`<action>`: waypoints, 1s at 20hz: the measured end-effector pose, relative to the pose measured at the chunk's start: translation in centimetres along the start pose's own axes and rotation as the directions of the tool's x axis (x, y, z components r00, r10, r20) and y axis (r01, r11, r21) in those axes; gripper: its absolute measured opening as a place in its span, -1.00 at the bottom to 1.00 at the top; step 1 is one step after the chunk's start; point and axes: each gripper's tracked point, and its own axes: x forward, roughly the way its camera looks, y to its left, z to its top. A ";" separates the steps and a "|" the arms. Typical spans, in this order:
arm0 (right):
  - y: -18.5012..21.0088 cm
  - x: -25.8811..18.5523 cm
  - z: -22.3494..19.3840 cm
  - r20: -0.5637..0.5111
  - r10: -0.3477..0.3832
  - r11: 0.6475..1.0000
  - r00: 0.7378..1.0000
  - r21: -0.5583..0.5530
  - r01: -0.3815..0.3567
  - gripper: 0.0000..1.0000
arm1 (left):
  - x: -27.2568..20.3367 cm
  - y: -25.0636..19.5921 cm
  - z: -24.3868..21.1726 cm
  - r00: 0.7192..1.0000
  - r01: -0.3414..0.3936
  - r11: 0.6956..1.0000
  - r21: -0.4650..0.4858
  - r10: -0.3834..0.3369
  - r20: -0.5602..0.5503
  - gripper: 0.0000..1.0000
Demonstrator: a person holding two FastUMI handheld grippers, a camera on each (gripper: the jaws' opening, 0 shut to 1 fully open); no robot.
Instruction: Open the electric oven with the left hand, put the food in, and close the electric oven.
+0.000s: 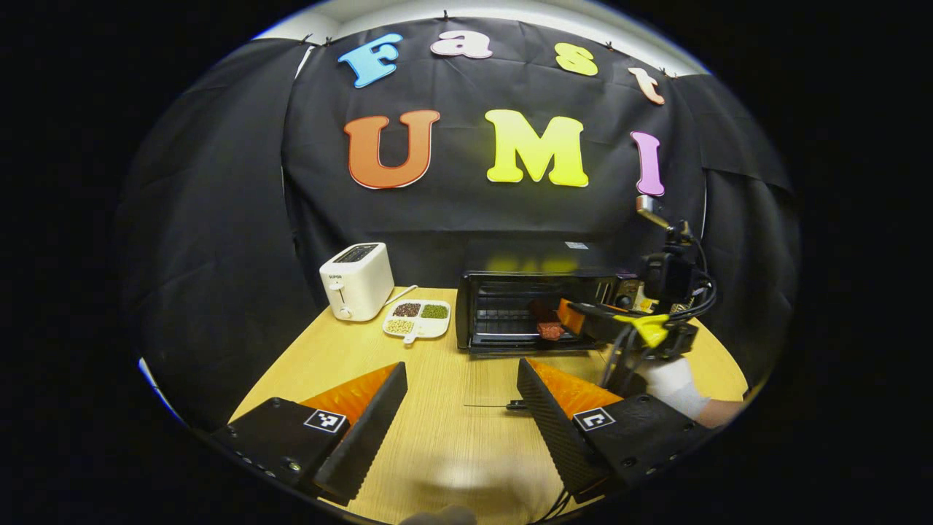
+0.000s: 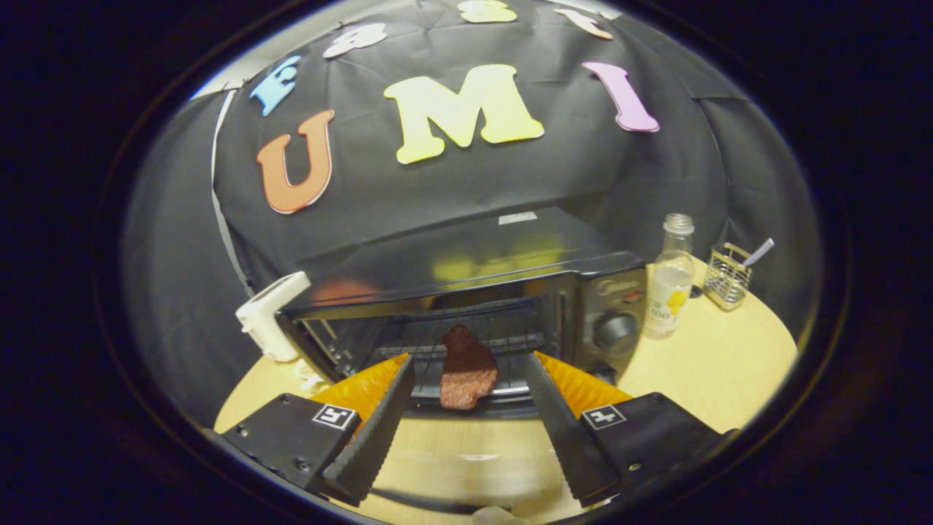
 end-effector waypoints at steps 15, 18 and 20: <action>-12.7 -27.8 12.2 0.174 -0.017 0.990 0.985 -0.135 0.041 0.92 | -1.9 -7.4 -5.8 0.998 0.059 0.998 0.025 -0.059 -0.023 0.94; -16.4 -31.4 13.2 0.166 -0.003 0.987 0.986 -0.156 0.030 0.96 | -1.0 -10.3 -8.5 0.997 0.041 0.999 -0.006 -0.041 -0.069 0.95; -18.6 -32.8 13.8 0.166 0.001 0.982 0.986 -0.187 0.030 0.95 | 0.0 -11.8 -10.7 0.994 0.025 0.999 -0.028 -0.028 -0.106 0.94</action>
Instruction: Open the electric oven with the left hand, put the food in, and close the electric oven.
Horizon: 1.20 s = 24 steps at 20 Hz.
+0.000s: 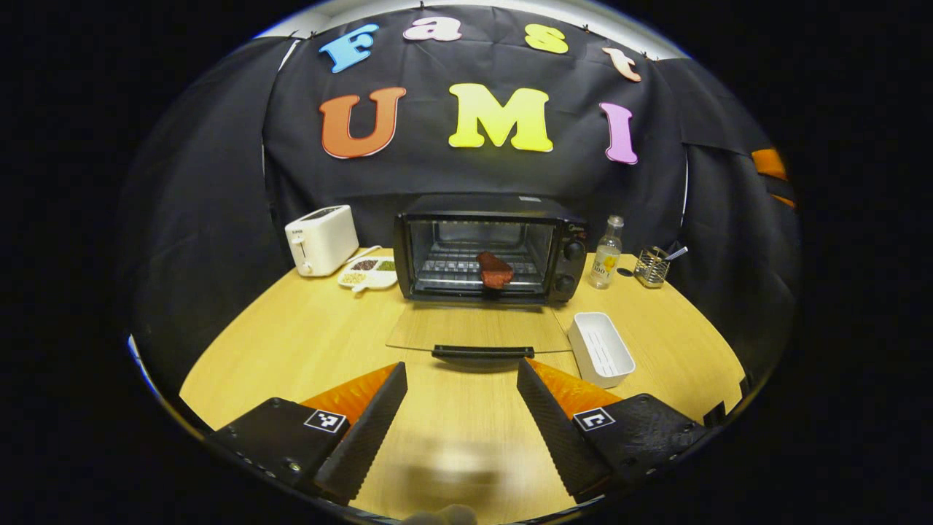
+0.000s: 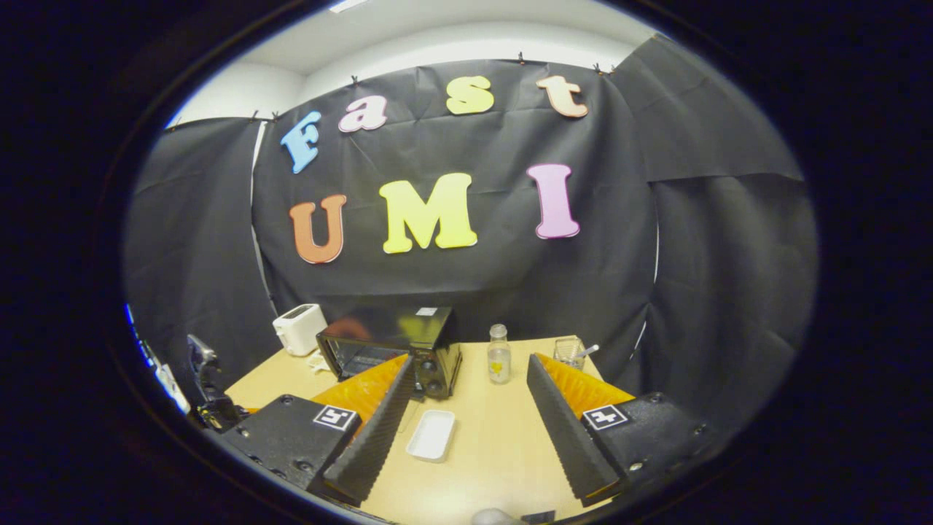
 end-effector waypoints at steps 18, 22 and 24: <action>-2.0 -4.0 0.2 -0.051 -0.234 0.972 0.971 0.021 0.236 0.96 | 13.4 -2.8 -6.1 0.991 0.068 0.995 0.078 -0.059 -0.117 0.94; -2.1 -4.1 0.2 -0.075 -0.250 0.966 0.965 0.055 0.254 0.96 | 14.7 -2.5 -6.4 0.988 0.075 0.993 0.094 -0.061 -0.144 0.94; -2.2 -4.1 0.2 -0.078 -0.259 0.963 0.963 0.059 0.264 0.96 | 14.8 -2.3 -6.4 0.988 0.080 0.992 0.098 -0.065 -0.143 0.97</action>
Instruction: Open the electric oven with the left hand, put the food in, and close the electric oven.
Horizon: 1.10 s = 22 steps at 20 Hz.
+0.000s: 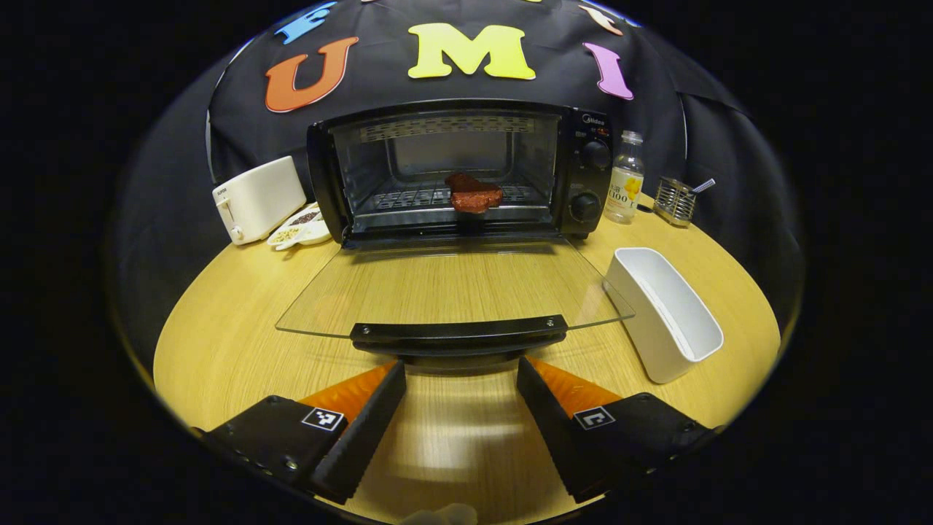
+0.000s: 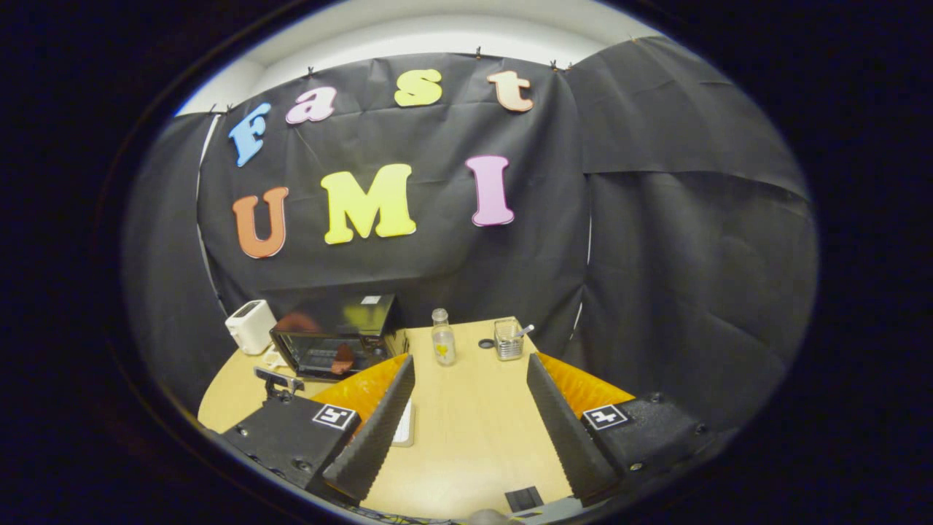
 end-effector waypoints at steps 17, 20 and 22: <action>-0.3 0.8 0.5 0.008 -0.015 0.999 1.000 0.049 0.015 0.96 | -2.0 0.8 4.5 0.998 0.014 1.000 -0.015 -0.013 0.059 0.93; -0.3 1.0 0.6 0.009 -0.011 0.999 1.000 0.052 0.011 0.96 | -2.6 0.8 6.2 0.996 0.013 1.000 -0.011 -0.012 0.092 0.93; -0.2 1.1 0.7 0.012 -0.010 0.999 1.000 0.052 0.010 0.96 | -2.9 0.8 7.6 0.994 0.011 1.000 -0.014 -0.009 0.110 0.94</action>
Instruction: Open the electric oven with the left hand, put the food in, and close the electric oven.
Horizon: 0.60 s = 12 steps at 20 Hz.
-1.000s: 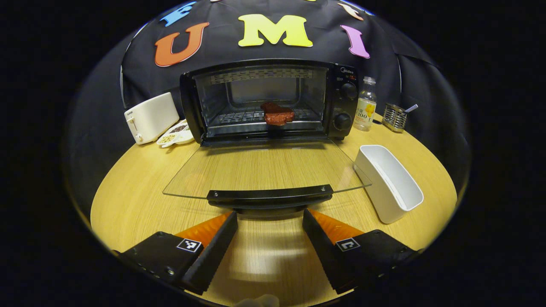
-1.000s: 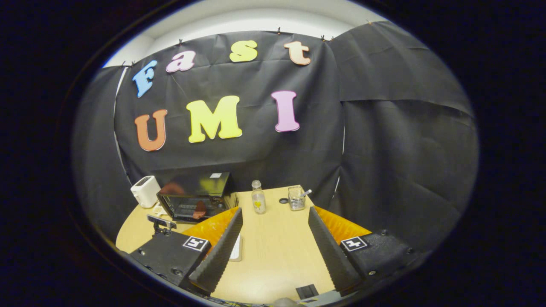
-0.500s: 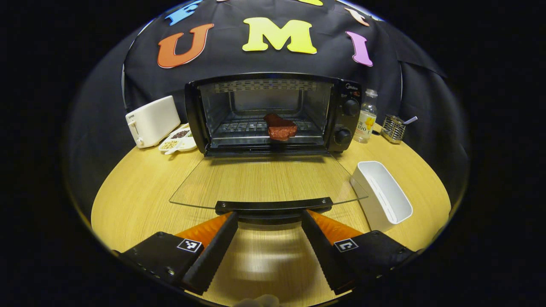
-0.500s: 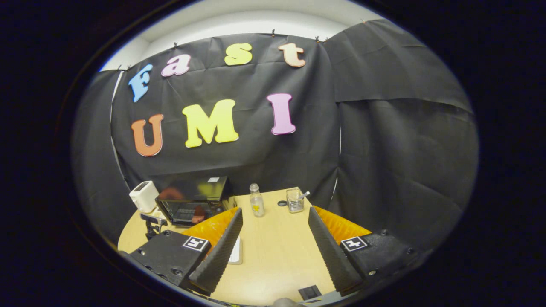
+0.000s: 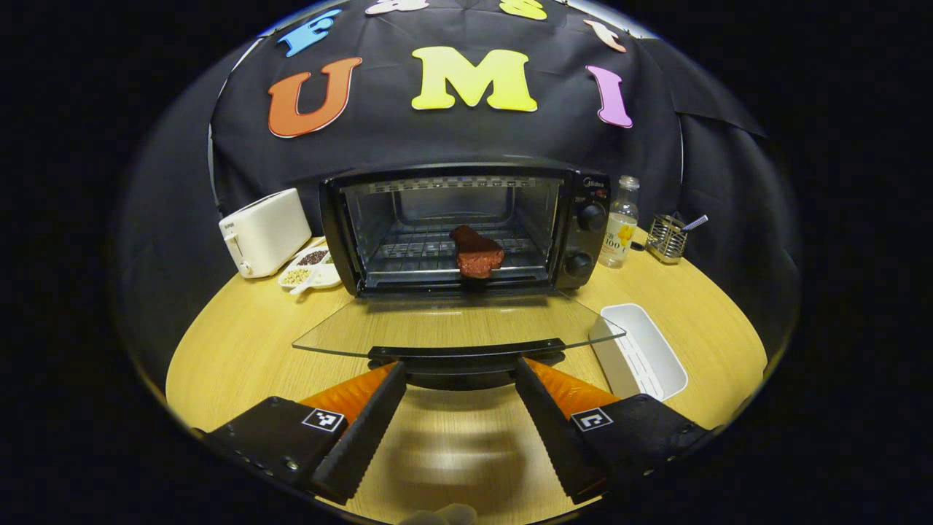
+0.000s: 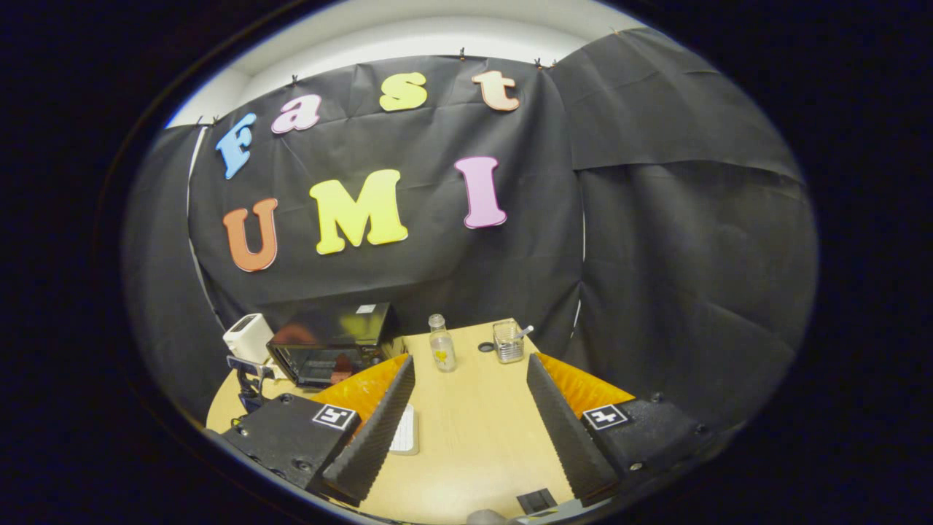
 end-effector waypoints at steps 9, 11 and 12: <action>-1.0 0.4 0.3 0.006 -0.007 1.000 1.000 0.023 0.007 0.92 | 0.3 0.0 7.1 0.996 -0.017 1.000 -0.015 0.018 0.090 0.96; -1.1 0.6 0.6 0.009 -0.010 1.000 1.000 0.025 0.010 0.96 | 0.9 0.2 8.1 0.995 -0.019 1.000 -0.021 0.021 0.094 0.97; -1.1 0.7 0.8 0.013 -0.010 1.000 1.000 0.026 0.010 0.96 | 1.2 0.3 8.7 0.995 -0.021 1.000 -0.020 0.022 0.098 0.96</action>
